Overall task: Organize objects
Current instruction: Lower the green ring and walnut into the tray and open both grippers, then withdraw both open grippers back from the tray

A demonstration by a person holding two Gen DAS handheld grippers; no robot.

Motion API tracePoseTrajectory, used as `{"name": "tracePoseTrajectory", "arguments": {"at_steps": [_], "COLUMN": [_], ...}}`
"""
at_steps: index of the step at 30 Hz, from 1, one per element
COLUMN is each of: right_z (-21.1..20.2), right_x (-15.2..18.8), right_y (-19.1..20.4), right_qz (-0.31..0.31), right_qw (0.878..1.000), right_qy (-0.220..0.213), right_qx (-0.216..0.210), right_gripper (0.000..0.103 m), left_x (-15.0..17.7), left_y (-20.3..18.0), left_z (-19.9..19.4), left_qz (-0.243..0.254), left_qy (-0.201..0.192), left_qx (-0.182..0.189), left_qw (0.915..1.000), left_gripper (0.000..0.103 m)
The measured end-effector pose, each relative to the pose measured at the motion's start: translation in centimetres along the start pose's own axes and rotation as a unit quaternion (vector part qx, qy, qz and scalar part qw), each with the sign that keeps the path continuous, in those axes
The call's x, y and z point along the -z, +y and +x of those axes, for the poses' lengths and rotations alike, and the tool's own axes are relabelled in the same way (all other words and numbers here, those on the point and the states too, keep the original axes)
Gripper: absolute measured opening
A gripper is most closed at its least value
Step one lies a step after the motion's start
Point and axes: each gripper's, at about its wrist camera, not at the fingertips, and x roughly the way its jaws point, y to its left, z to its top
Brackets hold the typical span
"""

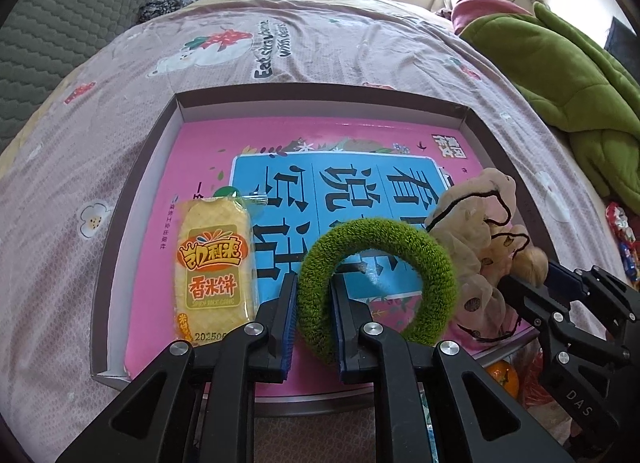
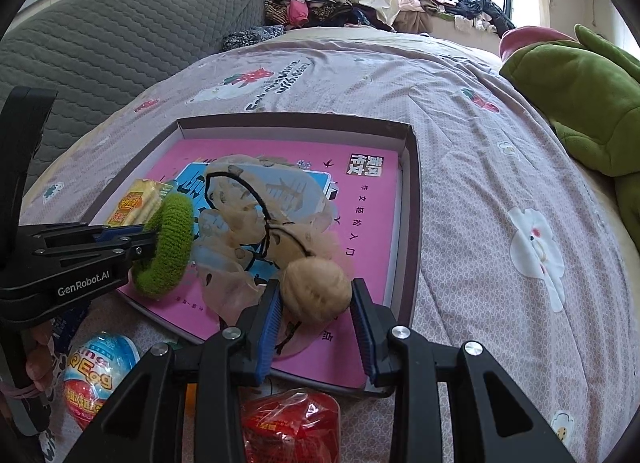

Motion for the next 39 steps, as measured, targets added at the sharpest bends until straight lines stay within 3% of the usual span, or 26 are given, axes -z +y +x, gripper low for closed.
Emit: {"name": "tracePoseTrajectory", "arguments": {"at_steps": [3,5,11,27,31,39], "right_z": [-0.1,-0.3,-0.8,-3.9,-5.1,-8.7], "right_x": [-0.1,-0.1,-0.3,-0.9,-1.0,-1.2], "right_y": [0.0,0.1,0.3,1.1,1.6,2.6], "right_qz": [0.003,0.003,0.0,-0.002,-0.004,-0.007], "right_qw": [1.0,1.0,1.0,0.999,0.998,0.995], "right_qy": [0.001,-0.001,-0.009,-0.046,-0.059,-0.099], "right_qx": [-0.003,-0.002,0.001,-0.009,-0.009,-0.007], "right_gripper": [0.036,0.044,0.052,0.053,0.054,0.056], "left_x": [0.0,0.0,0.0,0.4,0.6,1.1], "left_y": [0.2,0.3,0.6,1.3,1.2,1.1], "left_z": [-0.2,-0.3,-1.2,-5.2,-6.3,-9.4], "left_qz": [-0.003,-0.004,-0.011,-0.024,-0.021,-0.015], "left_qy": [0.003,0.004,-0.002,-0.037,-0.045,-0.072], "left_qx": [0.009,0.011,0.018,0.014,0.015,0.008], "left_qw": [1.0,0.9999,0.9998,0.9989,0.9986,0.9973], "left_gripper": [0.023,0.024,0.04,0.056,0.069,0.074]}}
